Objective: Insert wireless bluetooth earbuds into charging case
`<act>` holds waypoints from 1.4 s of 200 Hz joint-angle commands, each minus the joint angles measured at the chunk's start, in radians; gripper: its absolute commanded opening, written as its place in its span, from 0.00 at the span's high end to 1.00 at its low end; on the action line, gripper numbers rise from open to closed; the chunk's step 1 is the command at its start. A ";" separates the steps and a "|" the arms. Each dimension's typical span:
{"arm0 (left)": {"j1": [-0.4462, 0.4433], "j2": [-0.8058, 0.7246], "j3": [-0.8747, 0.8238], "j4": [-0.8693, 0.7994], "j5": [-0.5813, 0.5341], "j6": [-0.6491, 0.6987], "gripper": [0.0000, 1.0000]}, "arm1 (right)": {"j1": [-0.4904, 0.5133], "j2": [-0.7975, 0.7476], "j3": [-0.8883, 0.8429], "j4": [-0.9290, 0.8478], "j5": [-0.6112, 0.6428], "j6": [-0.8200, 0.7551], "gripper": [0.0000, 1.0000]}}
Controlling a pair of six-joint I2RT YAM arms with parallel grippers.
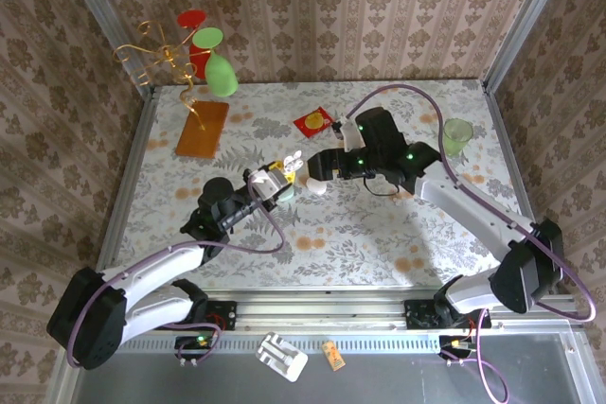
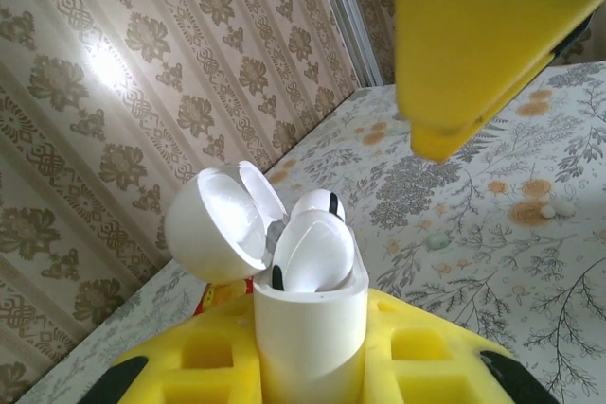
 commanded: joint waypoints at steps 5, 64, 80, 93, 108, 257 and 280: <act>-0.008 -0.003 -0.012 0.054 0.044 0.060 1.00 | -0.022 -0.011 0.017 0.042 -0.022 0.055 0.23; -0.016 -0.013 0.002 -0.006 0.057 0.168 1.00 | -0.021 0.179 0.216 -0.048 -0.089 0.060 0.23; -0.018 -0.018 0.002 -0.007 0.056 0.173 1.00 | -0.019 0.192 0.223 -0.057 -0.070 0.059 0.24; -0.018 -0.023 0.002 -0.009 0.054 0.174 1.00 | -0.017 0.206 0.228 -0.081 -0.064 0.046 0.24; -0.017 -0.025 0.002 -0.006 0.043 0.165 1.00 | -0.006 0.213 0.233 -0.128 -0.050 0.008 0.26; 0.064 -0.059 0.050 -0.112 0.312 -0.205 1.00 | 0.008 -0.127 -0.068 0.090 -0.165 -0.410 0.28; 0.067 -0.078 0.056 -0.146 0.445 -0.236 1.00 | 0.017 -0.179 -0.134 0.136 -0.218 -0.638 0.32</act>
